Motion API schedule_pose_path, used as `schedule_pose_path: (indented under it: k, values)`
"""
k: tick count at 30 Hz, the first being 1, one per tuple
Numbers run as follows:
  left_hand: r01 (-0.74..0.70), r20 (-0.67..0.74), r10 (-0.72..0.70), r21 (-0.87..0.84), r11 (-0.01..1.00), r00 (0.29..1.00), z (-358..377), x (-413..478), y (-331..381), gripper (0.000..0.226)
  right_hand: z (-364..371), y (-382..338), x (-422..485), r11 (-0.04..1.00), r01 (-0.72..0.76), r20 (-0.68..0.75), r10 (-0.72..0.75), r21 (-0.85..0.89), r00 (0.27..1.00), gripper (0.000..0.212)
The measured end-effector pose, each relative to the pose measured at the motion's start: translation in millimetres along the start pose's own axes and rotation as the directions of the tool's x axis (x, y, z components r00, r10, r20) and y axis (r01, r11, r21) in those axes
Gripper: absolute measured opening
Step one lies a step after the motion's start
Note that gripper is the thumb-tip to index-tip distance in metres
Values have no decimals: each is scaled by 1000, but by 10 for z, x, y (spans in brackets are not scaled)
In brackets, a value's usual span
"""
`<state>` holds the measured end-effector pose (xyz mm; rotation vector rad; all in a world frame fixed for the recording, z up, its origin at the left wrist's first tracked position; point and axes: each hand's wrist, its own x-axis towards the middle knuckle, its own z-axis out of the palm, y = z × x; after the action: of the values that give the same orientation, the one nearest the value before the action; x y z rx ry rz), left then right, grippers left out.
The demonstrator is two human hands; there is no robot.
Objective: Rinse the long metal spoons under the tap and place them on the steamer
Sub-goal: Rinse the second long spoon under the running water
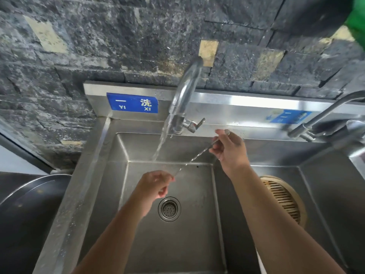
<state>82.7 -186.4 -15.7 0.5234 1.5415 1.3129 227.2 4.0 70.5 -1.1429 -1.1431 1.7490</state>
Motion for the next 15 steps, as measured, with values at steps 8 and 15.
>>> schedule_pose_path:
  k: [8,15]
  values:
    - [-31,137,5,192,981,991,1419,165,-219,14,-1019,-90,768,972,4,-16,-8,-235,1000,11]
    - [-35,29,28,301,953,999,2424,513,-252,6,-1454,-205,1635,738,81,83,-34,-670,996,5]
